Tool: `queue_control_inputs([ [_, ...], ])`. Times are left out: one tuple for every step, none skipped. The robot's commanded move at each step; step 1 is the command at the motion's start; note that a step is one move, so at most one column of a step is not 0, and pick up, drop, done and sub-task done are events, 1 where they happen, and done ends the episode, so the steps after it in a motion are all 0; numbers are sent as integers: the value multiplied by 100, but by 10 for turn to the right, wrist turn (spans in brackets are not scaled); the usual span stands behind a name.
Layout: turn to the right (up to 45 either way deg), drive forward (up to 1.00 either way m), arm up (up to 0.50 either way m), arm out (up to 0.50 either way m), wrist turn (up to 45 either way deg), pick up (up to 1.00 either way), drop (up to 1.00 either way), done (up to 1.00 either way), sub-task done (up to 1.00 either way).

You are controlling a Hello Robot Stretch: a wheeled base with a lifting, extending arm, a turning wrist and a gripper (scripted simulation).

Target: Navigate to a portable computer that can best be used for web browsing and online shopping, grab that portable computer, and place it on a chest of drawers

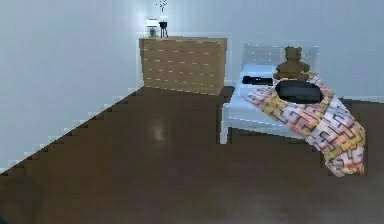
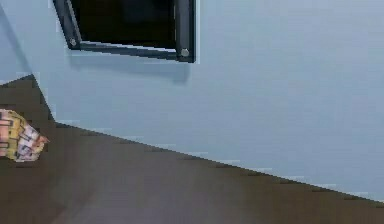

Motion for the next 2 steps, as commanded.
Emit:
queue_control_inputs([
  [0, 100, 0, 0, 0, 0, 0, 0, 0],
  [-30, 0, 0, 0, 0, 0, 0, 0, 0],
])
